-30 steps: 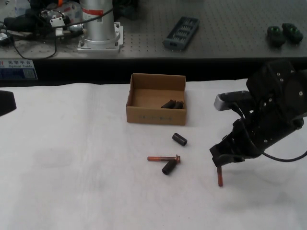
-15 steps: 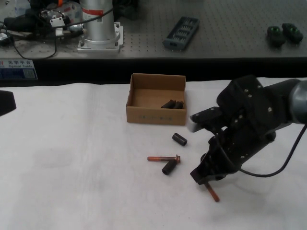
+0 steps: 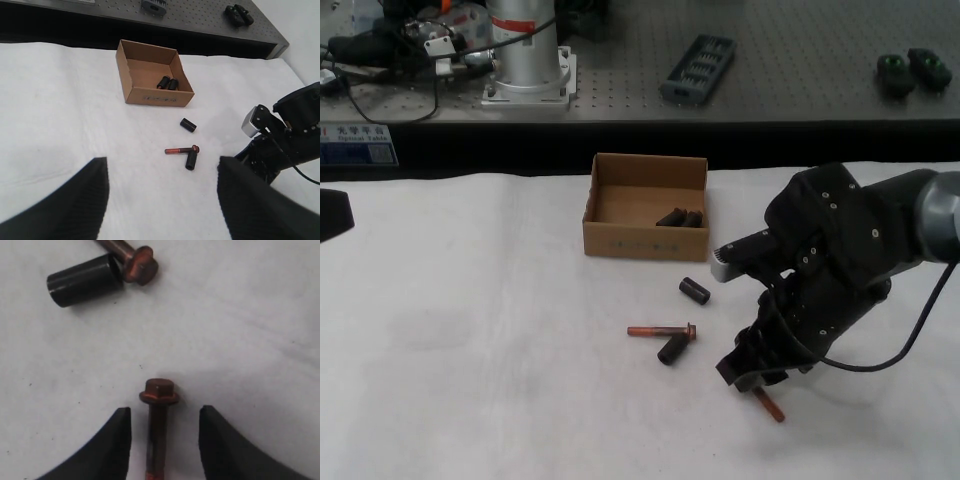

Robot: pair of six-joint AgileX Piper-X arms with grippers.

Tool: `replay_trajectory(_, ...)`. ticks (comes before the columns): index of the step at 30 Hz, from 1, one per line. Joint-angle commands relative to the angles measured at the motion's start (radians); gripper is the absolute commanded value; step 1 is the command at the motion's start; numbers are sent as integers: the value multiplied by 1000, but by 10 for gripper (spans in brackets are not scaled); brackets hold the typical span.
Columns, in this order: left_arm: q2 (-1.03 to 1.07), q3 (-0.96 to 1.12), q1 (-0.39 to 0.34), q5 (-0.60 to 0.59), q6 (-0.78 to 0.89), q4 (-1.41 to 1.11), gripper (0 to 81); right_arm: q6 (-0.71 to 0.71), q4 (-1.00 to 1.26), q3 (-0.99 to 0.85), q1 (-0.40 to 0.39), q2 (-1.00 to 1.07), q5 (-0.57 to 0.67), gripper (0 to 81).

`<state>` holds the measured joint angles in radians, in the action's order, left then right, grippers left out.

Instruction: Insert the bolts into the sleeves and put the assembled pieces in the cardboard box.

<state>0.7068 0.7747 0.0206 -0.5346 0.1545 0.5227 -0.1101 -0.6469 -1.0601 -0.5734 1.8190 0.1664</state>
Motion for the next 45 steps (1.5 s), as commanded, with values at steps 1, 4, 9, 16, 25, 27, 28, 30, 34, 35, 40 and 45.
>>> replay_trajectory(1, -2, 2, 2, 8, -13, -8, 465, 5, -26, -4, 0, 3, 0, 339)
replay_trajectory(4, -2, 2, 2, 8, -13, -8, 465, 5, -71, -4, 0, 3, 0, 339)
replay_trajectory(9, -2, 2, 2, 8, -13, -8, 465, 5, -118, -4, 0, 3, 0, 316)
replay_trajectory(16, -2, 2, 2, 8, -13, -8, 465, 5, -91, -4, 0, 3, 0, 295)
replay_trajectory(25, -2, 2, 2, 8, -13, -8, 465, 28, -28, -4, 0, 3, 0, 295)
replay_trajectory(27, -2, 2, 2, 8, -13, -8, 465, 28, -14, -4, 0, 3, 0, 295)
replay_trajectory(28, -2, 2, 2, 8, -13, -8, 465, 28, -8, -4, 0, 3, 0, 295)
replay_trajectory(30, -2, 2, 2, 8, -13, -8, 465, 28, -5, -4, 0, 3, 0, 295)
replay_trajectory(34, -2, 2, 2, 8, -13, -8, 465, 28, 8, -4, 0, 3, 0, 295)
replay_trajectory(35, -2, 2, 2, 8, -13, -8, 465, 28, 15, -4, 0, 3, 0, 295)
replay_trajectory(40, -2, 2, 2, 8, -13, -8, 465, 45, 51, -4, 0, 6, 0, 295)
replay_trajectory(45, -2, 2, 2, 8, -13, -8, 465, 58, 39, -4, 0, 29, 0, 295)
